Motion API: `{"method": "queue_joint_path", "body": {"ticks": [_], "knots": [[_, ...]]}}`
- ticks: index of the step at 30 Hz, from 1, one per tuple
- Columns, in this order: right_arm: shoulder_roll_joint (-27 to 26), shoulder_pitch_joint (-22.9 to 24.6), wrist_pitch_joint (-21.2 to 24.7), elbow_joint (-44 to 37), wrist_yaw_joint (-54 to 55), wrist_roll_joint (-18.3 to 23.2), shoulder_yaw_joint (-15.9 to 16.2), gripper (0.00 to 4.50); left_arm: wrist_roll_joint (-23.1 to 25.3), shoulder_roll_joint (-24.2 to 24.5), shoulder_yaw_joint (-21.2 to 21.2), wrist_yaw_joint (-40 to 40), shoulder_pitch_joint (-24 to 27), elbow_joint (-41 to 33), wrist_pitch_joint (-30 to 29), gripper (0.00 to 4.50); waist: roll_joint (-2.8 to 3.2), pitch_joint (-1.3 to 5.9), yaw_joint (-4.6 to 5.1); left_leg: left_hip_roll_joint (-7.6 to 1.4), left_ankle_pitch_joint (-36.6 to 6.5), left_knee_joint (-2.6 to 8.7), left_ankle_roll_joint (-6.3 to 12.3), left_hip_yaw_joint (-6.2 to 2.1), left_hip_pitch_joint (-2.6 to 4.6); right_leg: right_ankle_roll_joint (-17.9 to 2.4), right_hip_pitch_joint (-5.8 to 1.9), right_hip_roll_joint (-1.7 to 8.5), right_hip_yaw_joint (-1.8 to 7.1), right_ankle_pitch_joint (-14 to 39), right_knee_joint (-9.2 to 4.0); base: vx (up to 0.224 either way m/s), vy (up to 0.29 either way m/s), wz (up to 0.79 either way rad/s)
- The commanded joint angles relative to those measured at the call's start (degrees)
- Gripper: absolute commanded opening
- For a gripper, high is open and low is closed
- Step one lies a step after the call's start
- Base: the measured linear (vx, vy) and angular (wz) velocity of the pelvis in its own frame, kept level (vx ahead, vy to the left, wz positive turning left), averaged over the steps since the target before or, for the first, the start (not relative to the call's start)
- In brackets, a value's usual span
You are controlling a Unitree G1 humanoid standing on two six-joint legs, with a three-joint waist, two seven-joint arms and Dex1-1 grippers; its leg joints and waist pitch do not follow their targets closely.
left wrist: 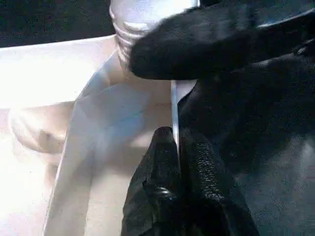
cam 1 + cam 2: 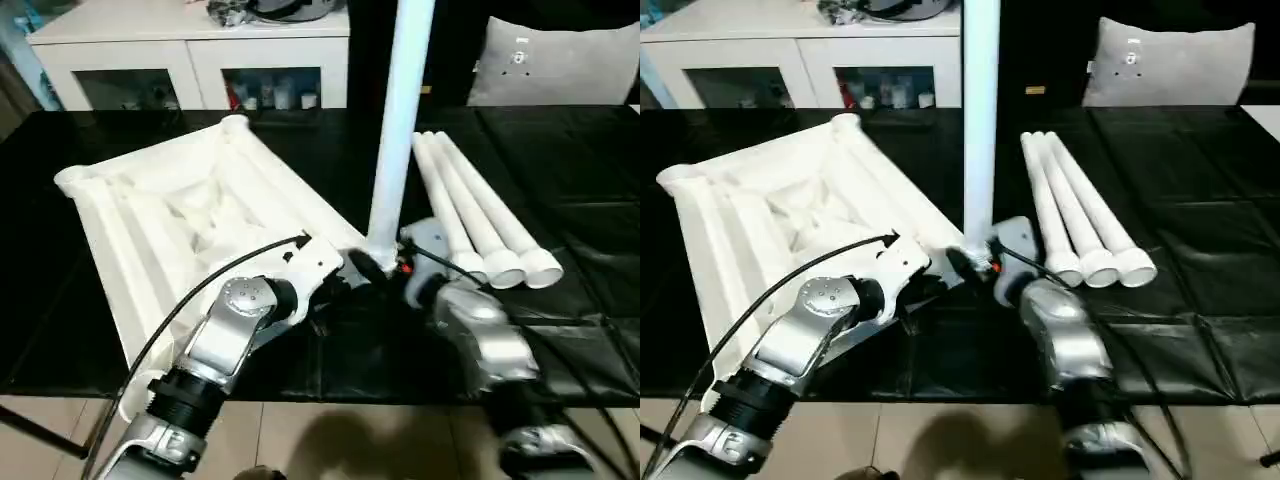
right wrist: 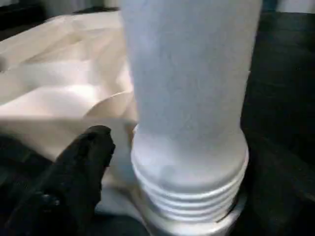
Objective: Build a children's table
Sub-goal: Rotate leg to tighten
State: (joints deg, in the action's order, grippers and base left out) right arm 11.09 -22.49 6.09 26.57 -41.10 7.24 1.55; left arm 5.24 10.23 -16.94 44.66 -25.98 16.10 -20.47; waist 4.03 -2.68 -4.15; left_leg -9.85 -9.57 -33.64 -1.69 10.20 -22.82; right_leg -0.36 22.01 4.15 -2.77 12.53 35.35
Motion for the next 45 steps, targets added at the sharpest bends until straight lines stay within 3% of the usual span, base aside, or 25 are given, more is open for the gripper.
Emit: {"method": "queue_joint_path", "body": {"ticks": [1,5,9,14,21,26,34,39,42,45], "knots": [[1.3,0.5,-0.3,-1.8,-5.9,1.2,2.2,4.44,-1.7,0.9,-0.8,3.4,-0.5,-1.4,3.6,0.0,-0.23,3.83,-0.38,-3.23,-10.3,3.52,4.06,-1.44,1.18,-13.0,-2.41,4.24,2.2,1.3,-4.13,0.0,0.0,0.0],[6.8,-0.2,-0.6,-2.3,-12.4,1.9,1.8,4.47,-2.2,4.5,-2.2,9.6,-0.3,-0.1,7.5,0.0,-0.23,3.93,-1.0,-3.29,-9.2,3.22,5.33,-1.4,1.17,-13.9,-2.35,4.15,1.95,-0.1,-3.86,0.0,0.0,0.0],[11.4,-0.8,-3.2,-2.5,-18.1,-0.1,4.4,4.47,-3.1,7.4,-3.3,15.6,-0.8,1.5,11.2,0.0,-0.29,3.88,-1.59,-3.43,-9.9,3.2,4.87,-1.27,1.34,-14.1,-2.24,4.19,1.88,1.1,-3.81,0.0,0.0,0.0],[14.6,-0.7,-3.9,-4.2,-28.1,1.8,6.9,4.47,-3.7,11.6,-6.3,25.4,-1.8,3.2,15.6,0.0,-0.55,3.88,-2.15,-3.55,-10.0,3.11,5.69,-1.17,1.38,-14.5,-2.08,4.36,1.96,1.6,-3.71,0.0,0.0,0.0],[15.1,-2.0,-3.6,-3.7,-32.2,2.9,8.9,3.78,-3.9,13.4,-7.9,31.1,-3.6,5.6,19.5,0.0,-0.4,3.95,-2.55,-3.71,-10.4,3.22,5.03,-1.27,1.44,-15.1,-2.03,4.44,1.87,1.9,-3.42,0.0,0.0,0.0],[15.1,-2.6,-2.6,-3.3,-34.6,3.2,9.4,3.35,-4.2,13.6,-8.4,33.2,-5.0,7.7,21.6,0.0,-0.68,3.92,-2.38,-3.6,-10.7,3.2,4.66,-1.2,1.32,-14.9,-2.15,4.58,1.96,3.6,-3.49,0.0,0.0,0.0],[14.5,-1.5,-0.5,-4.4,-35.1,4.9,9.5,2.77,-5.4,13.1,-7.2,32.7,-5.0,8.2,20.9,0.0,-0.7,3.92,-2.46,-3.67,-10.9,3.17,4.51,-1.19,1.42,-15.1,-1.99,4.52,1.94,4.1,-3.44,0.0,0.0,0.0],[9.3,0.7,4.6,-6.4,-28.3,5.9,8.7,2.72,-7.3,10.8,-3.7,25.5,-2.7,4.7,14.4,0.0,-0.96,3.82,-2.4,-3.66,-10.8,3.28,4.4,-1.2,1.27,-14.7,-1.91,4.59,1.95,5.6,-3.55,0.0,0.0,0.0],[4.7,0.7,5.1,-4.9,-20.0,3.8,8.7,2.72,-7.6,9.0,-1.6,19.3,-1.1,1.3,9.1,0.0,-0.98,3.42,-1.92,-3.66,-14.3,3.78,2.28,-1.34,1.44,-13.7,-1.65,4.75,2.12,11.9,-4.0,0.0,0.0,0.0],[-4.2,-2.6,6.3,1.9,-4.3,1.9,6.3,2.7,-6.1,3.9,2.1,7.0,0.1,-1.9,3.2,0.0,-1.17,3.02,-0.02,-3.25,-17.0,4.29,-0.41,-1.67,1.16,-12.7,-1.67,4.74,2.14,16.8,-4.21,0.0,0.0,0.0]]}}
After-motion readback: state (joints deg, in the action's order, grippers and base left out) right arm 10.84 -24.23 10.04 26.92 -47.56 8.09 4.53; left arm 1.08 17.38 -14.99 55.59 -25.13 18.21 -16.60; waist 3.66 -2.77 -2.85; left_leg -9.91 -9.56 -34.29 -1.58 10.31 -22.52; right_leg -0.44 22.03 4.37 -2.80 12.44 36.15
